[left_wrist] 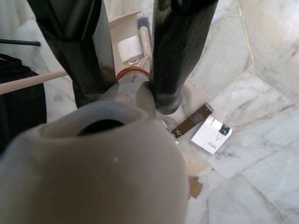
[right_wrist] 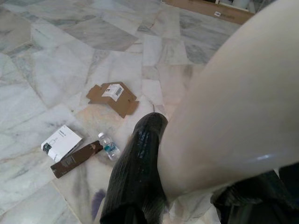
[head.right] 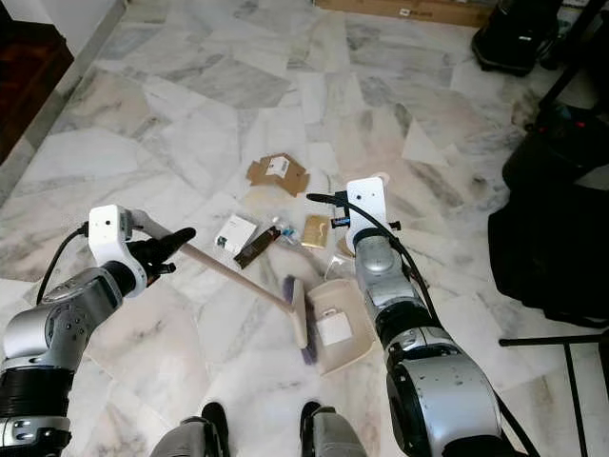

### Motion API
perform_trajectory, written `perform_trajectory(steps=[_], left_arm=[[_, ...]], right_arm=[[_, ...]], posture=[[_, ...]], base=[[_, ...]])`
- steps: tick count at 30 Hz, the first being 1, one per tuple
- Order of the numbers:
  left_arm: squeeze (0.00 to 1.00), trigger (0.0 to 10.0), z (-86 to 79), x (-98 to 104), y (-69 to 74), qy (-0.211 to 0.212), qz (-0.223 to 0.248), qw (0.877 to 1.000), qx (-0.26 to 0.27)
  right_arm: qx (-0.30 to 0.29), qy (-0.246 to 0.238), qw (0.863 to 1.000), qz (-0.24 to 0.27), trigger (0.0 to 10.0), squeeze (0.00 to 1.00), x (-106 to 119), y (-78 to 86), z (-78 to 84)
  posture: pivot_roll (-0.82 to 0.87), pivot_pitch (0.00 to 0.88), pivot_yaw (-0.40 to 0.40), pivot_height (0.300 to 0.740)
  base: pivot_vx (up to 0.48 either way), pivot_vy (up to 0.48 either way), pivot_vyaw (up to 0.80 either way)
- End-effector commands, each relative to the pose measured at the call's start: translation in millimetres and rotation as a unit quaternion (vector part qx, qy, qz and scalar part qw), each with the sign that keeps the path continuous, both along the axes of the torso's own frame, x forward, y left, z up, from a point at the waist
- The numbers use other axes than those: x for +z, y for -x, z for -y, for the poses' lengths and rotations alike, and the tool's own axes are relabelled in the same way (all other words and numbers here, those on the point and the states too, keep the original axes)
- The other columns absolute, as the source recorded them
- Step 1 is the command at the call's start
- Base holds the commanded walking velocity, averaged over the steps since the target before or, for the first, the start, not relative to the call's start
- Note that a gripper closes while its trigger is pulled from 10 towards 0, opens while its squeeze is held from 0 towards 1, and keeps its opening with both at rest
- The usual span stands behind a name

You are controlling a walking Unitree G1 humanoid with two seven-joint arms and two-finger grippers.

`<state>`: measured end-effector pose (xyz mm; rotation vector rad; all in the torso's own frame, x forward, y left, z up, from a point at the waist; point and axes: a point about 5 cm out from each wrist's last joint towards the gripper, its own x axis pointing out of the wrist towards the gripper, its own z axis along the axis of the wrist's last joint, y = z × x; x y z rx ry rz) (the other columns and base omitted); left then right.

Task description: Sweep floor

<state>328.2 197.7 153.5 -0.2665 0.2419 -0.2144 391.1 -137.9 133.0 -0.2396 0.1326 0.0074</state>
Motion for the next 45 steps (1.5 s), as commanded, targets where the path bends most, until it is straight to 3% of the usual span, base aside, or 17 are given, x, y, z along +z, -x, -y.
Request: perform_trajectory(steps=[1, 6, 12, 19, 22, 24, 26, 28, 31, 37, 39, 43, 45], left_arm=[[0.0, 10.0, -1.4, 15, 2.0, 0.008, 0.04, 0.999, 0.003], [0.0, 10.0, 2.4, 28, 7.9, -0.003, 0.083, 0.996, -0.011], [0.0, 10.0, 2.2, 58, 18.2, -0.02, 0.138, 0.99, -0.016], [0.0, 10.0, -0.5, 94, 23.3, -0.025, 0.209, 0.977, 0.0], [0.0, 10.0, -0.8, 98, 23.6, -0.034, 0.22, 0.975, 0.009], [0.0, 10.0, -4.0, 107, 25.1, -0.037, 0.247, 0.968, 0.031], [0.0, 10.0, -9.0, 120, 27.7, -0.068, 0.284, 0.954, 0.068], [0.0, 10.0, -9.7, 120, 28.4, -0.117, 0.29, 0.946, 0.081], [0.0, 10.0, -11.3, 113, 31.1, -0.14, 0.297, 0.939, 0.101], [0.0, 10.0, -18.9, 109, 32.8, -0.176, 0.304, 0.926, 0.141], [0.0, 10.0, -19.9, 100, 32.7, -0.197, 0.292, 0.926, 0.139], [0.0, 10.0, -12.5, 88, 32.1, -0.196, 0.275, 0.933, 0.119], [0.0, 10.0, -7.4, 86, 30.2, -0.194, 0.274, 0.936, 0.107]], right_arm=[[-0.001, -0.009, 0.996, -0.084, 10.0, 0.0, -35, 13.4, -0.4], [-0.008, -0.031, 0.996, -0.078, 10.0, 0.0, -29, 10.5, 0.9], [-0.005, -0.049, 0.997, -0.053, 10.0, 0.0, -13, 2.7, -1.2], [-0.02, -0.108, 0.994, -0.03, 10.0, 0.0, 5, -4.9, 0.7], [-0.021, -0.112, 0.993, -0.024, 10.0, 0.0, 9, -6.5, 1.1], [-0.021, -0.115, 0.993, -0.009, 10.0, 0.0, 17, -9.3, 0.5], [-0.027, -0.117, 0.993, 0.019, 10.0, 0.0, 30, -13.0, 1.6], [-0.033, -0.101, 0.993, 0.041, 10.0, 0.0, 38, -14.6, 3.9], [-0.03, -0.116, 0.989, 0.086, 10.0, 0.0, 50, -14.5, 1.6], [-0.051, -0.139, 0.981, 0.128, 10.0, 0.0, 64, -12.5, 5.5], [-0.062, -0.174, 0.973, 0.138, 10.0, 0.0, 67, -9.2, 4.8], [-0.093, -0.261, 0.954, 0.118, 10.0, 0.0, 61, -5.7, 7.4], [-0.101, -0.282, 0.948, 0.106, 10.0, 0.0, 60, -5.9, 9.1]], posture=[[-0.07, 0.292, -0.035, 0.74], [-0.05, 0.272, -0.031, 0.74], [-0.04, 0.243, -0.03, 0.74], [-0.03, 0.201, -0.025, 0.74], [-0.04, 0.196, -0.027, 0.74], [-0.04, 0.185, -0.027, 0.74], [-0.04, 0.166, -0.029, 0.74], [-0.04, 0.159, -0.031, 0.74], [-0.05, 0.138, -0.033, 0.74], [-0.05, 0.138, -0.034, 0.74], [-0.06, 0.133, -0.033, 0.74], [-0.05, 0.123, -0.032, 0.74], [-0.06, 0.121, -0.029, 0.74]], base=[[0.0, 0.0, 0.0], [0.0, 0.0, 0.0], [0.0, 0.0, 0.0], [0.0, 0.0, 0.0], [0.0, 0.0, 0.0], [0.0, 0.0, 0.0], [0.0, 0.0, 0.0], [0.0, 0.0, 0.0], [0.0, 0.0, 0.0], [0.0, 0.0, 0.0], [0.0, 0.0, 0.0], [0.0, 0.0, 0.0], [0.0, 0.0, 0.0]])
